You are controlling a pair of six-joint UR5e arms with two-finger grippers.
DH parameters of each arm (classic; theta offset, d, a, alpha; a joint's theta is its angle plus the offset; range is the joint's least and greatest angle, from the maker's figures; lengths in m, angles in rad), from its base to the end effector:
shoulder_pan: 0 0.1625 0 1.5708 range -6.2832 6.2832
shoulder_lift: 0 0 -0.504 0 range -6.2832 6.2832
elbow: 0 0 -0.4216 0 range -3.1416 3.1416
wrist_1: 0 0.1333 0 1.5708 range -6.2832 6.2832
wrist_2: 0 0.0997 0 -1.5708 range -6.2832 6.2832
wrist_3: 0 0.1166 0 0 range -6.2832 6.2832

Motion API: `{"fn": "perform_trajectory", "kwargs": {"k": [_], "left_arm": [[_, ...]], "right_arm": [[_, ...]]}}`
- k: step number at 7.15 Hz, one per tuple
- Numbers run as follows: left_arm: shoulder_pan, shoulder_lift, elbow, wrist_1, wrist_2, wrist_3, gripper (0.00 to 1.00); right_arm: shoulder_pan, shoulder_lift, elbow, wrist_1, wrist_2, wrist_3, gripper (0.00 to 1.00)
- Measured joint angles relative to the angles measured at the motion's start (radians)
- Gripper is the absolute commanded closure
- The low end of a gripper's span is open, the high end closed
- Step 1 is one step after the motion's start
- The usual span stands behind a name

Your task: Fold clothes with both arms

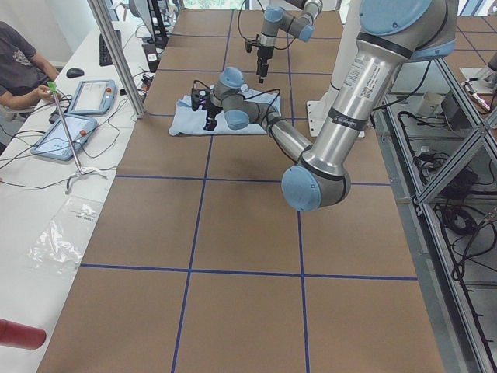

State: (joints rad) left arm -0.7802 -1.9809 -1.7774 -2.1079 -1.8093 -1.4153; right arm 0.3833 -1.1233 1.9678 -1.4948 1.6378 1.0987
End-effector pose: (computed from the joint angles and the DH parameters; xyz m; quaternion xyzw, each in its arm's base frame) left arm 0.4152 -0.5597 0.3356 0.1552 0.5283 -0.1940 0.8119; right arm -0.5569 -0.3599 0.2928 0.1568 -0.4164 -0.0546 0.8939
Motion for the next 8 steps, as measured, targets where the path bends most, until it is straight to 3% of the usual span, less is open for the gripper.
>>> {"fn": "perform_trajectory", "kwargs": {"k": [3,8], "left_arm": [[0.007,0.029,-0.016,0.009,-0.008,-0.001,0.0],[0.019,0.022,0.024,-0.002,-0.006,-0.002,0.0]], "right_arm": [[-0.085,0.073,-0.115,-0.013,-0.141,-0.057,0.01],[-0.126,0.079,-0.19,-0.011,-0.204,-0.1,0.01]]}}
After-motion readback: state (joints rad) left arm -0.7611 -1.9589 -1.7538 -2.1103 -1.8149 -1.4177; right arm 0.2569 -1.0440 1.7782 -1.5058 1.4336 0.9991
